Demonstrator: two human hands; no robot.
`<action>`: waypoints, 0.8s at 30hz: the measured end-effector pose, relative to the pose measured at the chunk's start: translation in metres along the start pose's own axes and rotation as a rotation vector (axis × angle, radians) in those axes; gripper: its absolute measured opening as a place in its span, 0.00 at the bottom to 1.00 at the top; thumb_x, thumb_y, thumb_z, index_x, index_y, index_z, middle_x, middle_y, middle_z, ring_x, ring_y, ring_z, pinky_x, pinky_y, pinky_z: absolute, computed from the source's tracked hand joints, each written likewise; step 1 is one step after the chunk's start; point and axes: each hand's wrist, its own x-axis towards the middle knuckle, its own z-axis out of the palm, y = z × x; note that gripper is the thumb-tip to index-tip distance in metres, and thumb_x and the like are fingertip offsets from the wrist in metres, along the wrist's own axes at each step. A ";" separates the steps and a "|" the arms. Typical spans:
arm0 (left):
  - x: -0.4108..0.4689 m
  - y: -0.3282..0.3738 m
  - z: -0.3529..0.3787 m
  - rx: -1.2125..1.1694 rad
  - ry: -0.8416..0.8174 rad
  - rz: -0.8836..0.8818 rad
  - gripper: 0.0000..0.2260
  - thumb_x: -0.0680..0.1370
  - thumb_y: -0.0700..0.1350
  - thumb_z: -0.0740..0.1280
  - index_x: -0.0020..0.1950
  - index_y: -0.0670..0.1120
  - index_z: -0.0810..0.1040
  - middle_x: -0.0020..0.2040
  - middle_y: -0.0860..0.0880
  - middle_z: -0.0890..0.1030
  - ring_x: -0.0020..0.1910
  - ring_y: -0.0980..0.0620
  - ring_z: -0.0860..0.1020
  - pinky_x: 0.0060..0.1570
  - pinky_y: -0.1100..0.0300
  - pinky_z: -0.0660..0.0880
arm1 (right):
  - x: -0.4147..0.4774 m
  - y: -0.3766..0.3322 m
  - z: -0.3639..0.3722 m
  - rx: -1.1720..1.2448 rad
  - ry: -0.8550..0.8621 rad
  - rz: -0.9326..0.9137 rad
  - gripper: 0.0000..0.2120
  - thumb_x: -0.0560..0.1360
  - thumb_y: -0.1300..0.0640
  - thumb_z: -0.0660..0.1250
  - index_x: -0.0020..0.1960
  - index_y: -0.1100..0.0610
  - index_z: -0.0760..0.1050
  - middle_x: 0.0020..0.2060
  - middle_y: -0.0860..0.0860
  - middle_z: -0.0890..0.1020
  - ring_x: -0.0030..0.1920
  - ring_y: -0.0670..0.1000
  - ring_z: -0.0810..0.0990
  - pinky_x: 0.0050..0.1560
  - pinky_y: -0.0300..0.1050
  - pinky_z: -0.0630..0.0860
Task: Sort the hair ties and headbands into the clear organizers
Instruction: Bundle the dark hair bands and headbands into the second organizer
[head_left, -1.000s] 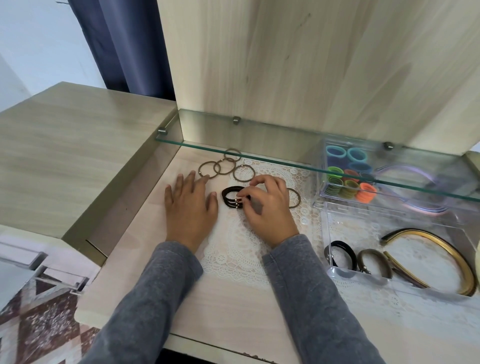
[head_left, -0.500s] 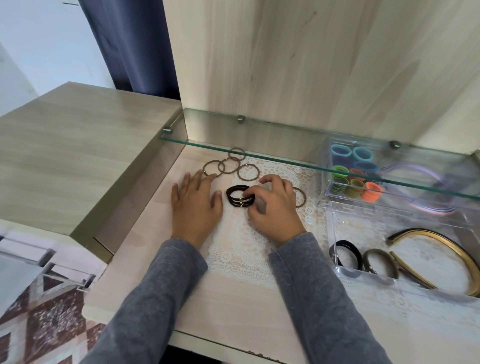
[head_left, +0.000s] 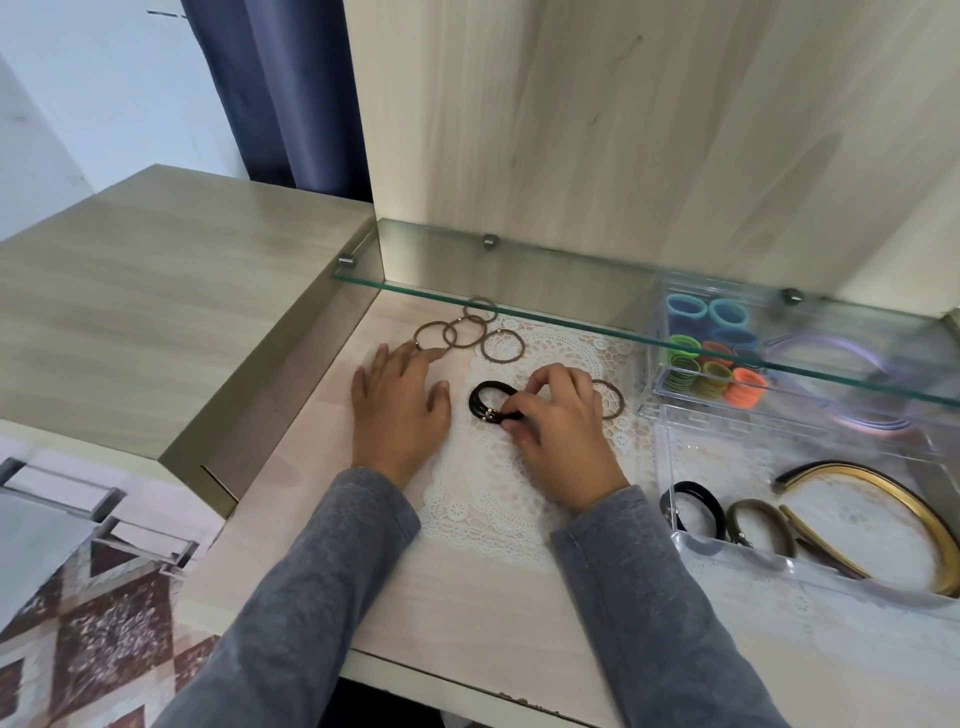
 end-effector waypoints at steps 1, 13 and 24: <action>0.000 0.000 0.000 -0.003 0.013 0.002 0.18 0.80 0.47 0.63 0.71 0.51 0.72 0.74 0.49 0.69 0.78 0.44 0.57 0.76 0.43 0.51 | -0.001 -0.001 0.003 -0.007 0.023 -0.014 0.05 0.72 0.58 0.73 0.48 0.56 0.82 0.49 0.50 0.74 0.55 0.52 0.65 0.56 0.47 0.62; -0.006 0.010 -0.008 -0.147 0.242 0.381 0.14 0.72 0.36 0.59 0.52 0.46 0.80 0.52 0.50 0.79 0.53 0.47 0.78 0.53 0.47 0.76 | -0.008 0.003 0.005 0.119 0.234 0.090 0.04 0.71 0.60 0.73 0.46 0.57 0.82 0.43 0.47 0.75 0.48 0.48 0.66 0.50 0.45 0.65; -0.022 0.082 0.007 -1.519 -0.110 -0.429 0.07 0.83 0.36 0.57 0.53 0.41 0.75 0.44 0.45 0.82 0.43 0.50 0.82 0.45 0.61 0.80 | -0.006 0.007 -0.006 0.595 0.318 0.350 0.04 0.72 0.61 0.73 0.45 0.55 0.81 0.42 0.45 0.73 0.53 0.52 0.70 0.55 0.35 0.66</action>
